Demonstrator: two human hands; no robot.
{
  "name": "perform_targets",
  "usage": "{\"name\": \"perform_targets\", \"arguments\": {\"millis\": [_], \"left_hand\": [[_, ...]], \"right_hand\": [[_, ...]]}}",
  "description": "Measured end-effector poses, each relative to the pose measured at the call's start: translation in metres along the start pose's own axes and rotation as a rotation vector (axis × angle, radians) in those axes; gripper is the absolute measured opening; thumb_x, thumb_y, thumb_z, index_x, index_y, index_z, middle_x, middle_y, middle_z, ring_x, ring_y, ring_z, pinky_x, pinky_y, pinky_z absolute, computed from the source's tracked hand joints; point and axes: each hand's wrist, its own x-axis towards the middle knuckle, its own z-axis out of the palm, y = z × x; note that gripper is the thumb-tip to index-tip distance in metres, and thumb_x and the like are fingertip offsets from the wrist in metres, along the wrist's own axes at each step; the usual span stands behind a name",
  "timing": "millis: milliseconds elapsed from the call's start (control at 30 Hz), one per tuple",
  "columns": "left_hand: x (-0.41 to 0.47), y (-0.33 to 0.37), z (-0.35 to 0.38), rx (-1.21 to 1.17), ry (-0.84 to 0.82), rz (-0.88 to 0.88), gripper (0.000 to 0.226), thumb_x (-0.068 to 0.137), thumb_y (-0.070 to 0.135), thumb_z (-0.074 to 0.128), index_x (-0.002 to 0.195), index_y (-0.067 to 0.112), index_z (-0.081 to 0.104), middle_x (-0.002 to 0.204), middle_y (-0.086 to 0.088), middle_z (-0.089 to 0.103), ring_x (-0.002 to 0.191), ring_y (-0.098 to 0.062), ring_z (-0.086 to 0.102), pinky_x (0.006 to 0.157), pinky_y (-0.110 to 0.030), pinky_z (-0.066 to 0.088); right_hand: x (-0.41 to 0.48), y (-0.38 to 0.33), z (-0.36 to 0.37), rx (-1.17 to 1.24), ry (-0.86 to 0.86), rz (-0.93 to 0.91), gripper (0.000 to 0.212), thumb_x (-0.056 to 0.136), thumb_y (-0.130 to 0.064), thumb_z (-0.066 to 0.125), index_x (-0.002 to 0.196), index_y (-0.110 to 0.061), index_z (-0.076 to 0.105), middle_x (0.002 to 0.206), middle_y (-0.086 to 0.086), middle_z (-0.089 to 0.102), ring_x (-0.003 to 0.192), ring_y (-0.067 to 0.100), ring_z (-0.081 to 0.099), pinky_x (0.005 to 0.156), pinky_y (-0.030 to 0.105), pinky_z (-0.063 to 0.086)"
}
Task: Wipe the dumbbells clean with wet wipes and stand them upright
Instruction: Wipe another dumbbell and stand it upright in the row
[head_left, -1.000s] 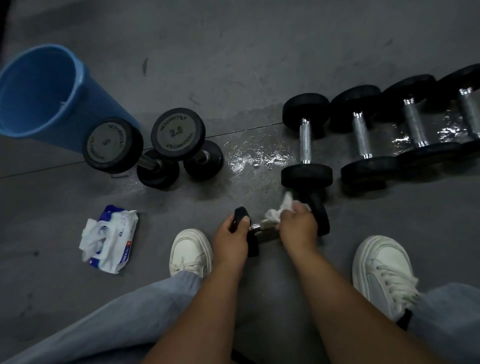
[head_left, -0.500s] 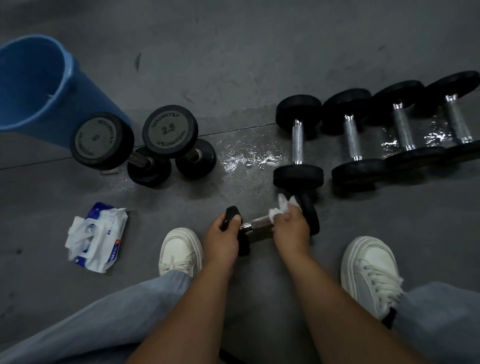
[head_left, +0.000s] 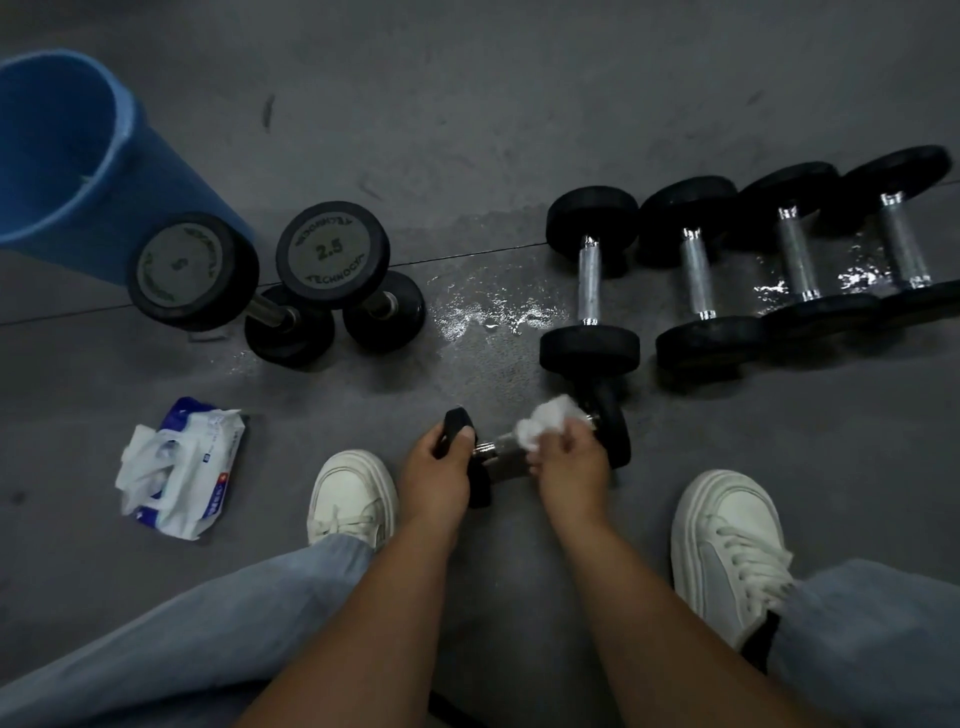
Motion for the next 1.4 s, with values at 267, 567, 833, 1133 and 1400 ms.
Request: {"name": "perform_targets", "arguments": {"millis": [267,567,833,1133,1400], "left_hand": [[-0.003,-0.003,-0.001,0.01,-0.012,0.016,0.028,0.095,0.021,0.063,0.123,0.015,0.066,0.104,0.001,0.07,0.082,-0.004,0.061,0.059,-0.002,0.043],[-0.011,-0.005,-0.004,-0.001,-0.046,-0.009,0.032,0.095,0.018,0.064,0.126,0.016,0.062,0.112,-0.001,0.069,0.095,-0.012,0.064,0.069,-0.015,0.045],[-0.025,-0.02,-0.009,-0.05,-0.043,-0.068,0.024,0.093,0.025,0.065,0.116,0.017,0.063,0.104,0.004,0.069,0.093,-0.01,0.064,0.082,-0.023,0.051],[-0.027,-0.034,-0.011,-0.113,0.031,-0.162,0.025,0.093,0.035,0.064,0.104,0.014,0.072,0.091,-0.002,0.071,0.074,-0.013,0.06,0.083,-0.038,0.054],[-0.026,-0.033,-0.008,-0.158,0.03,-0.254,0.017,0.09,0.035,0.065,0.081,0.021,0.064,0.082,-0.001,0.066,0.072,-0.017,0.057,0.072,-0.034,0.05]], "right_hand": [[-0.001,-0.017,-0.006,0.209,-0.077,0.141,0.016,0.092,-0.005,0.052,0.084,-0.014,0.062,0.058,0.005,0.055,0.037,0.003,0.047,0.038,0.017,0.041],[0.001,-0.017,-0.01,0.252,-0.045,0.2,0.016,0.093,-0.009,0.051,0.101,-0.017,0.062,0.067,0.007,0.061,0.048,0.014,0.054,0.042,0.022,0.046],[-0.001,-0.017,-0.014,0.105,-0.055,0.188,0.014,0.089,-0.01,0.05,0.086,-0.015,0.063,0.065,0.008,0.06,0.048,0.015,0.053,0.045,0.026,0.046],[-0.025,-0.002,-0.019,0.195,0.042,0.18,0.019,0.093,-0.005,0.044,0.086,-0.016,0.059,0.058,0.003,0.054,0.044,0.012,0.046,0.039,0.019,0.038],[-0.018,-0.009,-0.016,0.002,0.002,0.134,0.019,0.093,-0.015,0.048,0.079,-0.014,0.061,0.056,0.003,0.055,0.046,0.016,0.05,0.046,0.024,0.044]]}}
